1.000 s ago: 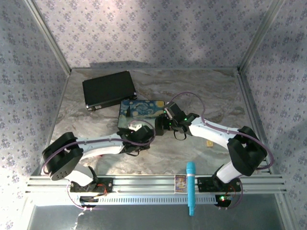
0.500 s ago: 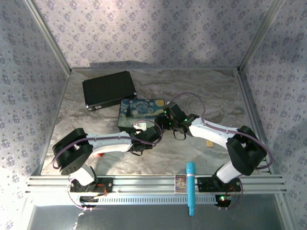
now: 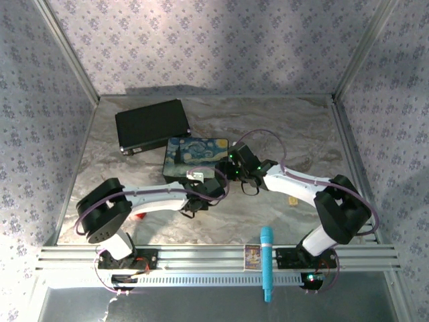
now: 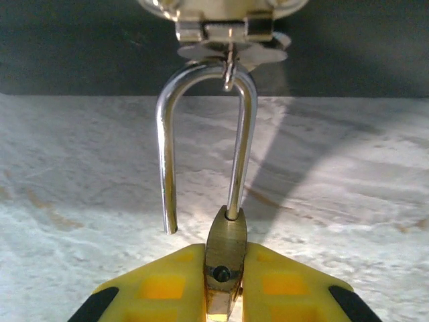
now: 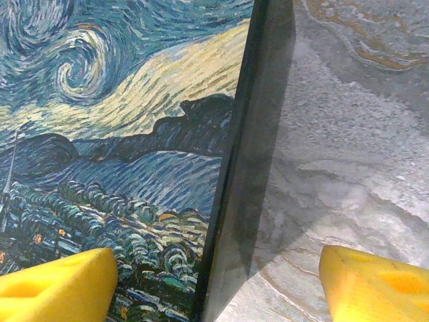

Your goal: Unlock the padlock with the key

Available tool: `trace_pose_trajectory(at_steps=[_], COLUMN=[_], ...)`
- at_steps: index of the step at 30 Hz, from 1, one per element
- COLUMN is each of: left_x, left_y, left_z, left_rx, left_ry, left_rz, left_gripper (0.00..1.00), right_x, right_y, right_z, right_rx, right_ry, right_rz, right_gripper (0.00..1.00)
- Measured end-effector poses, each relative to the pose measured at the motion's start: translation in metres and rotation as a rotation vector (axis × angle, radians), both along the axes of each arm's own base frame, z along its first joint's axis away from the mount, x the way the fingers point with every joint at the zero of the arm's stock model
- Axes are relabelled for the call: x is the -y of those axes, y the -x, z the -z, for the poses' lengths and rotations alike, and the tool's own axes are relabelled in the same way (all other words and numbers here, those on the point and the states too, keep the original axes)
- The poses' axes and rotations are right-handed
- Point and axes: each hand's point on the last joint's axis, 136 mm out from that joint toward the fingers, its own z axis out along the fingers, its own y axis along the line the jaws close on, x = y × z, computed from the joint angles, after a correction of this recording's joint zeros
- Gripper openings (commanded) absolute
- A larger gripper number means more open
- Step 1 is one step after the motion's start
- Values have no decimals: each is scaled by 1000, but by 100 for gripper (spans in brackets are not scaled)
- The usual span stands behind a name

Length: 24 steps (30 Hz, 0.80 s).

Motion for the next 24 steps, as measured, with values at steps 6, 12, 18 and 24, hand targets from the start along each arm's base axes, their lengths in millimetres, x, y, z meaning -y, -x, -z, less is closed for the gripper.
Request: trace_pose_trajectory(at_steps=[6, 12, 18, 24], left_x=[-7, 1, 6, 9], left_y=[-1, 4, 12, 16], left_z=[1, 11, 16, 11], left_rx=[7, -2, -15, -29], left_ry=[-107, -208, -222, -193], left_rz=[34, 82, 106, 117], left_gripper=[15, 22, 29, 64], right_x=[-6, -6, -6, -6], right_y=[0, 0, 0, 0], right_z=[1, 1, 1, 1], right_rx=[-5, -7, -7, -8], right_ry=[-23, -26, -26, -26], right_rz=[-12, -12, -12, -11], right_gripper=[80, 80, 80, 84])
